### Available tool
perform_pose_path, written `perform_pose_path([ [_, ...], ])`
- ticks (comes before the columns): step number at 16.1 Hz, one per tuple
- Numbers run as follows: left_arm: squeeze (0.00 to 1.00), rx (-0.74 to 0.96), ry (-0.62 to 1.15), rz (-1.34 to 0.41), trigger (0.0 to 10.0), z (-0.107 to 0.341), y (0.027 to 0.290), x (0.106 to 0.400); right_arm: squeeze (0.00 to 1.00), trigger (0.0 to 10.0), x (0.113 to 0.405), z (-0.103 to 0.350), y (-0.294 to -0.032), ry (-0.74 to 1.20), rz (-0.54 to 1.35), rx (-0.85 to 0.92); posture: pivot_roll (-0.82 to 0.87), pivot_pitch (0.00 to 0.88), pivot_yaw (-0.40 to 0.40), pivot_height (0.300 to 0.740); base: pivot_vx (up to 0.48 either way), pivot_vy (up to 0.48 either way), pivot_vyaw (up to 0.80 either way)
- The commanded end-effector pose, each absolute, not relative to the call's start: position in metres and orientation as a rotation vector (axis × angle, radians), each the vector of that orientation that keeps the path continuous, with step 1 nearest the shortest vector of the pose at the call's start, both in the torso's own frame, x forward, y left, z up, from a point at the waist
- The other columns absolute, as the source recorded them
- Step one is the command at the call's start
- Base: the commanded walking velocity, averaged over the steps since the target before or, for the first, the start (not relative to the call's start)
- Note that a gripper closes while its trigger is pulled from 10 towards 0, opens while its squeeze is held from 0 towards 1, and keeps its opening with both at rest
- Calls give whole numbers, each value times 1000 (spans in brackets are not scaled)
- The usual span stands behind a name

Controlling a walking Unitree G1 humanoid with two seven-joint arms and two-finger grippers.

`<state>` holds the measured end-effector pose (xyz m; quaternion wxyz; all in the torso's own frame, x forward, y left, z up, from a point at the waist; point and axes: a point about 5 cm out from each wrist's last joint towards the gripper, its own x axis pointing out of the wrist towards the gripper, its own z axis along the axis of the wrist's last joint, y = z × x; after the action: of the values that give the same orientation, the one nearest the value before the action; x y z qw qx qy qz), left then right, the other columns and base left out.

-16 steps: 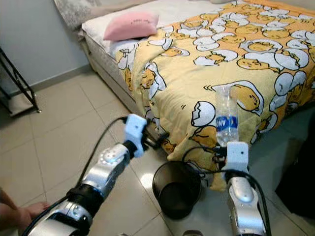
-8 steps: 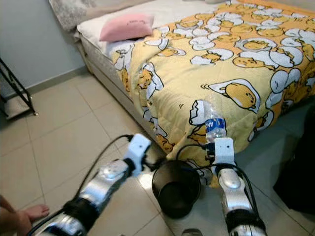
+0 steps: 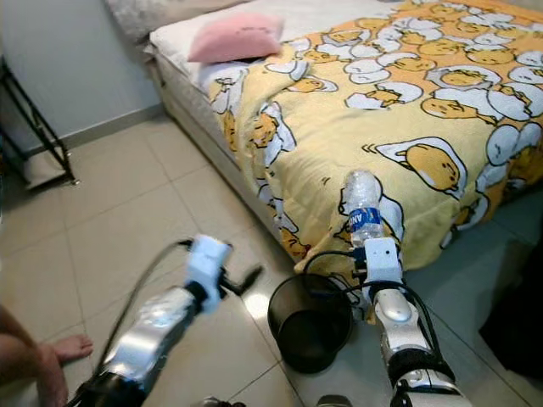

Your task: Clean up the room

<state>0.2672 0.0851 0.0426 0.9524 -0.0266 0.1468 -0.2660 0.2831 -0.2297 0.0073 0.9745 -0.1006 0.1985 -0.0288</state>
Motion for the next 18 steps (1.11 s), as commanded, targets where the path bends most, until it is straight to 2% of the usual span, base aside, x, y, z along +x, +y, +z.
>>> perform_pose_path([
  [1, 0, -80, 256, -515, 10000, 48, 94, 266, 0, 0, 290, 14, -224, 358, -49, -202, -146, 0, 111, 730, 0, 0, 0],
  [5, 0, -99, 227, -462, 10000, 47, 102, 259, 0, 0, 295, 16, -222, 356, -42, -202, -119, 0, 86, 730, 0, 0, 0],
  [12, 0, -78, 126, -418, 10000, 60, 101, 248, 0, 0, 311, 30, -225, 348, -9, -236, -30, 0, -20, 730, 0, 0, 0],
  [18, 0, -107, 126, -355, 10000, 60, 104, 242, 0, 0, 323, 39, -216, 353, 40, -273, 34, 0, -83, 730, 0, 0, 0],
])
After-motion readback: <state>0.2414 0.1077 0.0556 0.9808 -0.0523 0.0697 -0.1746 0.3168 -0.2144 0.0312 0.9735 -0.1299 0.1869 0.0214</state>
